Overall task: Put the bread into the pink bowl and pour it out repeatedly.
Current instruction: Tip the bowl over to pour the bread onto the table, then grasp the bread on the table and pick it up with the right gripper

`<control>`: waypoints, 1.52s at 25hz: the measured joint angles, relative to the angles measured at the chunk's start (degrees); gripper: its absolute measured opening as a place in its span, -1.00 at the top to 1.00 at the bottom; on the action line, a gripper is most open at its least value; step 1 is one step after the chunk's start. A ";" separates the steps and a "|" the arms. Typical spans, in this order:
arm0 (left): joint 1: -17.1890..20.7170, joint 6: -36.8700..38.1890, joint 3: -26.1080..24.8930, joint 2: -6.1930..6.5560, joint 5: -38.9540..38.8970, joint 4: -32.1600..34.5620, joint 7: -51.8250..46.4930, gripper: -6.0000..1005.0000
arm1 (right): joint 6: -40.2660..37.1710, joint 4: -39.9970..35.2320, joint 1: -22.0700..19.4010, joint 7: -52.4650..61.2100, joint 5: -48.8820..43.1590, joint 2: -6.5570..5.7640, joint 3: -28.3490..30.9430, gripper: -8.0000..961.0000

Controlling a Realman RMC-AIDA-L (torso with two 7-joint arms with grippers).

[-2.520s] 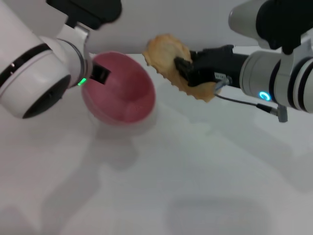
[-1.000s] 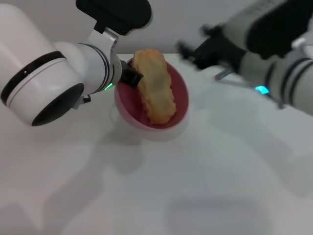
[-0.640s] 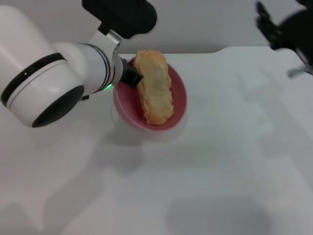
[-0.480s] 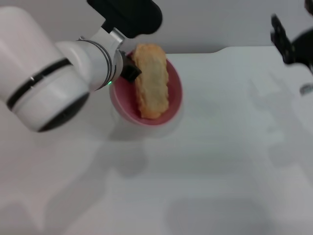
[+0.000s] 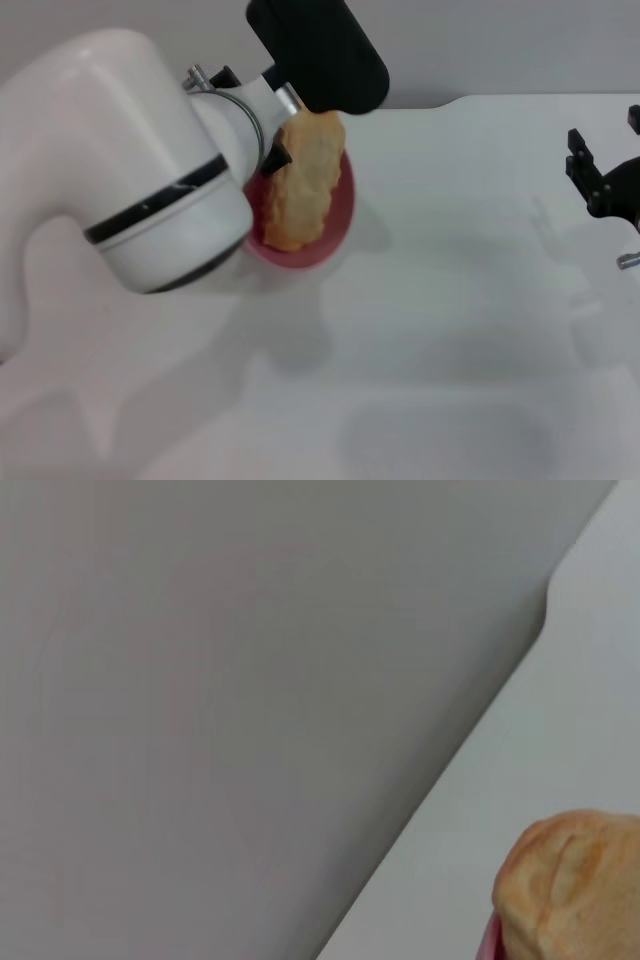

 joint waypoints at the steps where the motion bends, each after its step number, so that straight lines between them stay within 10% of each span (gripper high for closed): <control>1: -0.17 -0.64 0.41 -0.02 0.39 -0.01 0.27 0.89 | -0.21 0.34 0.02 0.02 0.09 -0.01 -0.03 -0.34; 29: -1.42 -3.78 14.10 -0.12 12.37 -0.90 8.38 0.89 | -2.65 2.90 0.58 0.19 9.48 0.03 -2.91 -0.34; 38: -0.33 -7.84 -2.96 0.27 6.89 2.12 -6.85 0.89 | 21.13 -11.81 0.46 0.89 10.19 -0.26 -2.58 -0.34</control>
